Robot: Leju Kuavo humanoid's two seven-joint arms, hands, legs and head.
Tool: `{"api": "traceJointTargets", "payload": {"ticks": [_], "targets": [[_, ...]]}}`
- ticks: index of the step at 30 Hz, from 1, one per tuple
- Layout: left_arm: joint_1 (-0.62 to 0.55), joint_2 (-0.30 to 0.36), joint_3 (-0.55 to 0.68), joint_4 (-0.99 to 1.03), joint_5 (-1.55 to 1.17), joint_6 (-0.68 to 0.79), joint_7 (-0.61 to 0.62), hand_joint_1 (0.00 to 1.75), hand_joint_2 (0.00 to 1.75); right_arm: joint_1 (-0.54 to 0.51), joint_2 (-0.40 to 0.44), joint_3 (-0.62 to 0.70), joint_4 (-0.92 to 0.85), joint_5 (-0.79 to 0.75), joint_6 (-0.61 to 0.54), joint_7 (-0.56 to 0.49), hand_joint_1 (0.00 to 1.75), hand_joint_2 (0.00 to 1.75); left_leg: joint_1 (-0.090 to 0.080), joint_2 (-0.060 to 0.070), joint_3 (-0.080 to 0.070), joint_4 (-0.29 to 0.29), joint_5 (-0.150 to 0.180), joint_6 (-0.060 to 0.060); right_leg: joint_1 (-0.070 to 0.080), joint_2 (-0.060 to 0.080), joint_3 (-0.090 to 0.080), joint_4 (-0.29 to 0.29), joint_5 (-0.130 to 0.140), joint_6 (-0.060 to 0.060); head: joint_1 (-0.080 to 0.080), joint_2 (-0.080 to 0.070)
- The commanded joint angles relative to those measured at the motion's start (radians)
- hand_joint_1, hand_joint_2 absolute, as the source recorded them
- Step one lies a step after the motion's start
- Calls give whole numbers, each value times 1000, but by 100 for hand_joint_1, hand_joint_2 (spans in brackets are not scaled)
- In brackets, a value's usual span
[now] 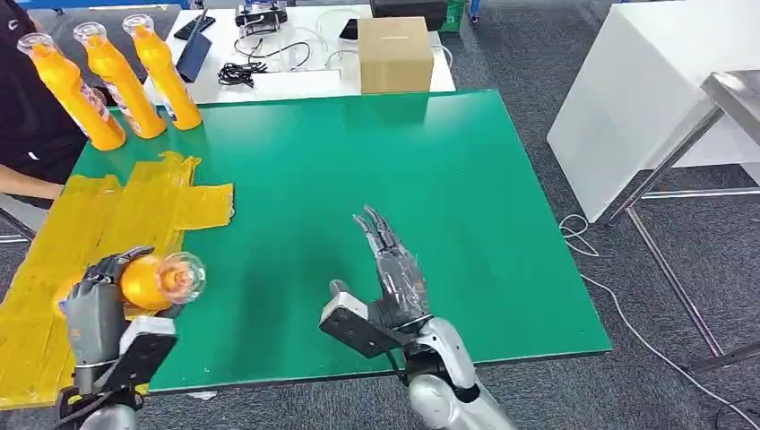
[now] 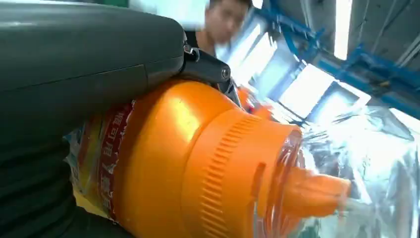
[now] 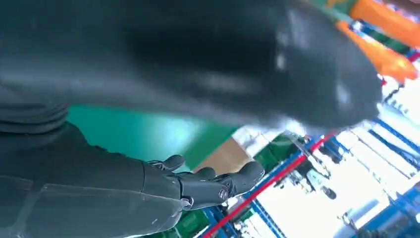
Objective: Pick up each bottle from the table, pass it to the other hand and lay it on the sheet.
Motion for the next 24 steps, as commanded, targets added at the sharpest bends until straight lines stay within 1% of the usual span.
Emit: {"api": "traceJointTargets", "payload": {"ticks": [1,3,4,6,7,9,10,11,17,18,19,20,21,22,24], "targets": [[-131,123,-33,422,-332,-11,147,175,175,19,-56,-88,-118,-30,38,-13,0,0,0,-3,5,-2,0,-1,0,-3,6,-2,-1,0,0,0],[-137,132,-54,458,-344,-50,155,175,175,17,-53,-87,-120,-12,42,-6,0,0,-1,-2,3,-2,1,-1,-1,-2,3,-1,-1,0,0,0],[-132,137,-73,468,-344,-69,147,175,175,20,-47,-88,-124,-9,42,-5,0,0,0,-2,5,-2,0,-1,-1,-2,6,-2,-1,0,0,0],[-124,142,-92,471,-368,-67,149,175,175,21,-46,-86,-124,-7,43,-6,0,0,0,-1,3,-1,0,-1,-1,-1,3,-1,-1,0,0,0],[-119,143,-105,473,-380,-70,152,175,175,21,-44,-86,-125,-5,43,-5,0,0,0,-1,5,-1,-1,-1,0,-1,6,-2,-1,0,0,0],[-112,142,-118,478,-384,-75,151,175,175,19,-42,-85,-125,-3,45,-5,0,0,0,-1,3,-1,0,0,-1,-1,3,-1,-1,0,0,0],[-112,148,-131,481,-394,-80,149,175,175,19,-41,-86,-124,-3,47,-4,0,0,0,-1,5,-1,-1,-1,0,-1,5,-1,-2,0,0,0],[-112,155,-148,487,-426,-75,159,175,175,18,-39,-86,-124,-2,51,-4,0,0,0,-1,3,-1,-1,-1,0,-1,4,-1,-1,0,0,0],[-114,155,-158,498,-433,-78,162,175,175,18,-37,-86,-122,-3,57,-3,0,0,0,0,2,0,-1,-1,0,-1,3,-1,-1,0,0,0],[-114,155,-158,498,-433,-78,162,154,175,18,-37,-86,-122,-3,57,-3,0,0,0,0,1,0,0,-1,0,0,2,0,0,0,0,0],[-113,152,-157,495,-427,-79,162,10,175,20,-35,-86,-120,-2,58,-3,0,0,1,0,2,0,-1,-1,0,-1,3,-1,-1,0,0,0],[-113,140,-145,493,-425,-65,180,0,0,25,-33,-88,-121,1,59,-2,0,0,0,0,2,0,-1,-1,0,-1,3,-1,-1,0,0,0],[-112,123,-134,480,-415,-51,189,0,0,33,-32,-91,-127,5,58,0,0,0,0,0,1,-1,0,0,0,-1,2,0,-1,0,0,0],[-111,123,-140,473,-418,-50,187,0,0,36,-33,-92,-128,6,57,0,0,0,1,-1,3,0,-1,-1,0,-1,4,-1,-1,0,0,0],[-106,118,-131,454,-423,-32,202,0,0,41,-34,-94,-132,9,58,0,0,0,0,0,2,0,-1,-1,0,-1,3,0,-1,0,0,0]]}}
